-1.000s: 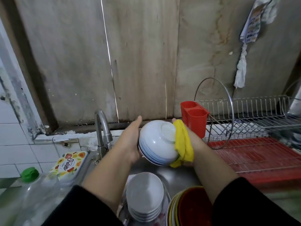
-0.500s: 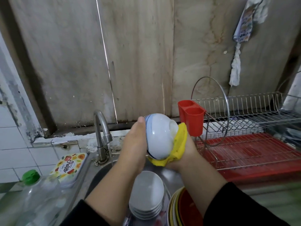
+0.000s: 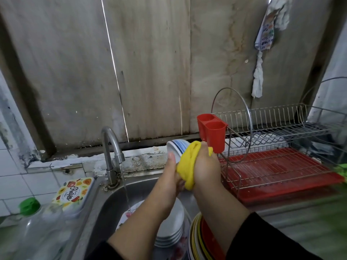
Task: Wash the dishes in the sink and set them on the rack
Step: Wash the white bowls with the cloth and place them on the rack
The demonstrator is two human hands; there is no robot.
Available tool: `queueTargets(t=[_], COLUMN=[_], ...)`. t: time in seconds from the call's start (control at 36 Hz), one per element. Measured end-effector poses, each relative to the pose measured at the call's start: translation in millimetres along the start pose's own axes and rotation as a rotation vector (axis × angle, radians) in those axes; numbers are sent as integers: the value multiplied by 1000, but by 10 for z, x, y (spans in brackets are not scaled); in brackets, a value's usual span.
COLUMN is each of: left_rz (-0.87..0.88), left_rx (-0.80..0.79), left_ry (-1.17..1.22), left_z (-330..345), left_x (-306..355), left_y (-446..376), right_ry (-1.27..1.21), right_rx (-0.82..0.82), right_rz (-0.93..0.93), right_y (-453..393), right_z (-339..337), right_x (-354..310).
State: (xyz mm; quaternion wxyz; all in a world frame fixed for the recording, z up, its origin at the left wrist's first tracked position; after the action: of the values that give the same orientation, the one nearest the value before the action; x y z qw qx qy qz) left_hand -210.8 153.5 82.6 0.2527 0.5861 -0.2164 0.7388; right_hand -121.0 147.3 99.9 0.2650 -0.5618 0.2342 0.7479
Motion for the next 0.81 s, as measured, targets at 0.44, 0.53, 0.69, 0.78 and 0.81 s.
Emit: queueTargets(t=[0.44,0.53,0.69,0.78,0.81], left_rz=[-100,-144,-175,-179,-184], left_rx=[-72,3,57,104,125], left_ry=[570,602,576,532,530], left_z=[-231,-277,-246,-229,-231], left_x=[128,86,59,24,25], left_y=[70,74,99,133,148], right_ry=[1050,1112,1145,1052,1006], right_rx=[-424,-527,-587,-635,-643], right_rz=[-908,-1003,-989,-933,-907], right_y=[189,188,221,204,196], right_z=[-61,-127,-161,-200,-219], right_x=[-15,-24,25,21,7])
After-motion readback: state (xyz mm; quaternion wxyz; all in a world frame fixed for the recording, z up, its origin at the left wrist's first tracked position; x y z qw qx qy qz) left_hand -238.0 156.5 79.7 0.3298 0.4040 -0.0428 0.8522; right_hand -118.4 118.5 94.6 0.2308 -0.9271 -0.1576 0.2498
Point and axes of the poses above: each hand's wrist, its own y-axis away from the middle knuckle, its own z-axis out of the palm, x = y × z, the point moved 1 cm from there along -y, towards the middle knuckle, and after that the axes turned 3 degrees about -x, right-handed, at the moved point
